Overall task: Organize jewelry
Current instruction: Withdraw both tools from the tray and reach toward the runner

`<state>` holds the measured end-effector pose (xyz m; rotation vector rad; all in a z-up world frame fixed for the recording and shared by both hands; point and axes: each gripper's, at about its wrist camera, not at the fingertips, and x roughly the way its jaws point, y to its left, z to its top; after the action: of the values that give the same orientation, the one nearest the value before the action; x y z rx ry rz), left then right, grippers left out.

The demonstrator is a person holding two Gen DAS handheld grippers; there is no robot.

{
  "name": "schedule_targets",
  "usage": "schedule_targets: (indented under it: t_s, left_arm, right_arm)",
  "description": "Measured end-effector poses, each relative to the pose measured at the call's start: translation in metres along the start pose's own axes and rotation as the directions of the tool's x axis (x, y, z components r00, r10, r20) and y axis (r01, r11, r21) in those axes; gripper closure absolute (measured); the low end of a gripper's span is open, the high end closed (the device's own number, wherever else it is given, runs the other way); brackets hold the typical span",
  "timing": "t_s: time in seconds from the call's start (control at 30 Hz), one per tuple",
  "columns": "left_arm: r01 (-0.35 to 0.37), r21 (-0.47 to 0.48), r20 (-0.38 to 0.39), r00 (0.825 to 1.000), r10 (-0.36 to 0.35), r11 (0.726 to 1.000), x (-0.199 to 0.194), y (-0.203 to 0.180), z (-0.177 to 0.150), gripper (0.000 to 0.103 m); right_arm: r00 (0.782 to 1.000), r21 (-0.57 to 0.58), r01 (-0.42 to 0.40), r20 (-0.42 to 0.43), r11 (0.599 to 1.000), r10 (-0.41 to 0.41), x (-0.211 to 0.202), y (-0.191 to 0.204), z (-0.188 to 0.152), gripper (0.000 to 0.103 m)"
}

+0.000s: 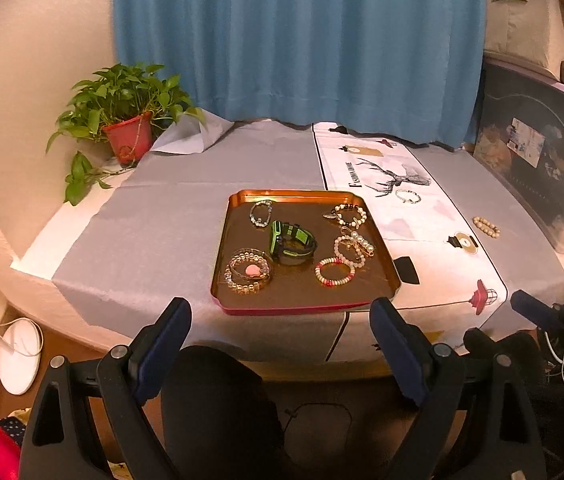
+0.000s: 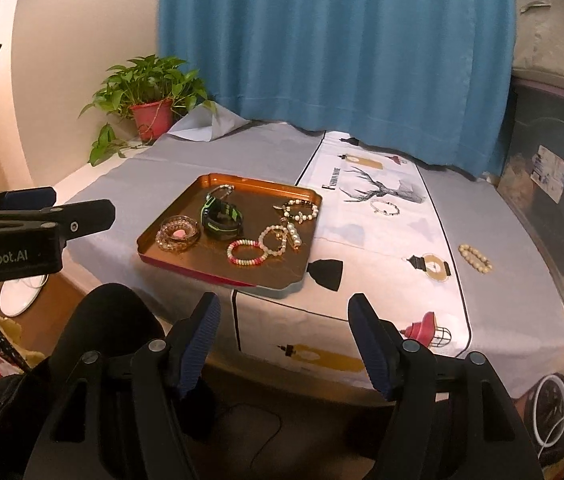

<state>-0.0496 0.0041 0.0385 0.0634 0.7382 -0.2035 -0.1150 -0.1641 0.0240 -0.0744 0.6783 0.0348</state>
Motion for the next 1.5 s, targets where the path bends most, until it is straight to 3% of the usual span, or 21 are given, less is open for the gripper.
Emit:
schedule_targets:
  t_s: [1.03, 1.27, 1.5]
  left_arm:
    - [0.005, 0.049, -0.037, 0.999, -0.003, 0.999, 0.013, -0.017, -0.002, 0.014]
    - [0.051, 0.082, -0.065, 0.997, -0.046, 0.995, 0.035, -0.044, 0.017, 0.014]
    - [0.113, 0.149, -0.116, 0.989, -0.096, 0.982, 0.078, -0.094, 0.045, 0.014]
  right_arm:
    - [1.000, 0.036, 0.012, -0.019, 0.999, -0.011, 0.007, -0.014, -0.008, 0.035]
    - [0.996, 0.086, 0.084, -0.034, 0.993, -0.082, 0.020, -0.054, -0.015, 0.035]
    - [0.976, 0.199, 0.211, -0.090, 0.957, -0.197, 0.044, -0.139, -0.024, 0.035]
